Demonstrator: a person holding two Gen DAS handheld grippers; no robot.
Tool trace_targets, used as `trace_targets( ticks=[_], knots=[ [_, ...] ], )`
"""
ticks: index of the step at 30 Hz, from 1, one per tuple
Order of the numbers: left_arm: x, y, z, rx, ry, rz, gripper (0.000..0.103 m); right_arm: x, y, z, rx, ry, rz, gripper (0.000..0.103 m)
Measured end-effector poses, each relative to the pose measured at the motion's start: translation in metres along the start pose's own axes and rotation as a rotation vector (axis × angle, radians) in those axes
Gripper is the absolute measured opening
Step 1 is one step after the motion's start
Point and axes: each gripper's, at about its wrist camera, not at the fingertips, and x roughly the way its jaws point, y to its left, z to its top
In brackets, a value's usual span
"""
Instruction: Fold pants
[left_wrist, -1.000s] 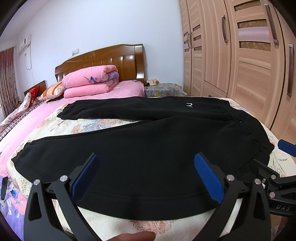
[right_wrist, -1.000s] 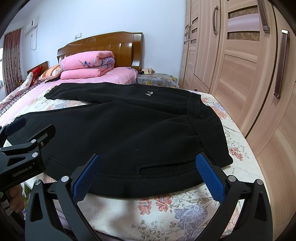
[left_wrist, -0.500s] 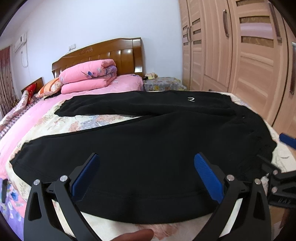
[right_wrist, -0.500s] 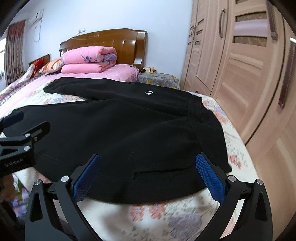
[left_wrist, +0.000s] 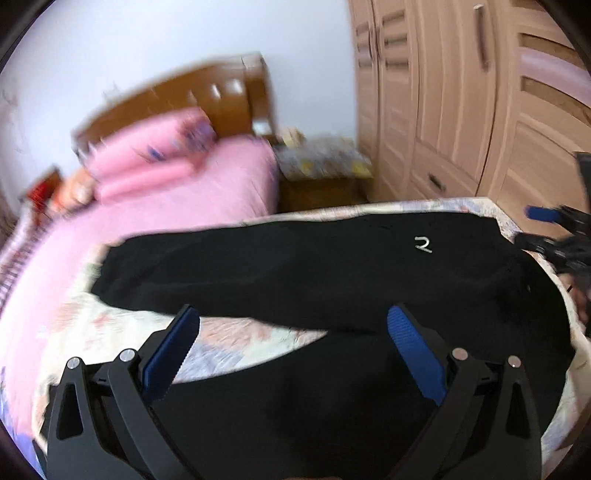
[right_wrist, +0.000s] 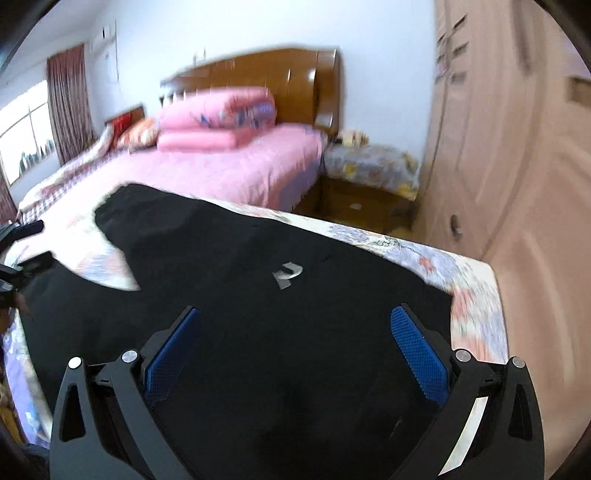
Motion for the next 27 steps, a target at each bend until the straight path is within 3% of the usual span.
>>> trace_targets(
  ticks=[4, 7, 13, 15, 16, 19, 21, 22, 23, 27],
  knots=[
    [0.074, 0.04, 0.041, -0.163, 0.088, -0.081, 0.102, 0.083, -0.034, 0.03, -0.056, 0.146, 0.026, 0.099],
    [0.134, 0.068, 0.063, -0.291, 0.202, -0.112, 0.102, 0.119, -0.048, 0.045, -0.101, 0.187, 0.072, 0.099],
    [0.2, 0.081, 0.091, -0.356, 0.315, -0.24, 0.102, 0.17, -0.066, 0.063, -0.135, 0.31, 0.211, 0.099],
    [0.216, 0.084, 0.094, -0.411, 0.354, -0.31, 0.101, 0.179, -0.065, 0.061, -0.162, 0.352, 0.229, 0.093],
    [0.226, 0.086, 0.097, -0.445, 0.391, -0.343, 0.101, 0.176, -0.063, 0.059, -0.169, 0.335, 0.241, 0.088],
    [0.244, 0.086, 0.094, -0.527, 0.455, -0.421, 0.101, 0.162, -0.06, 0.054, -0.172, 0.303, 0.331, 0.054],
    [0.257, 0.092, 0.094, -0.59, 0.495, -0.453, 0.101, 0.148, -0.054, 0.049, -0.209, 0.269, 0.312, 0.038],
    [0.261, 0.09, 0.094, -0.612, 0.507, -0.465, 0.101, 0.14, -0.053, 0.049, -0.226, 0.244, 0.262, 0.018],
    [0.266, 0.092, 0.095, -0.638, 0.514, -0.475, 0.101, 0.129, -0.05, 0.048, -0.24, 0.213, 0.209, 0.011],
    [0.272, 0.093, 0.095, -0.744, 0.522, -0.487, 0.101, 0.07, -0.016, 0.033, -0.313, 0.051, 0.112, 0.01]
  ],
)
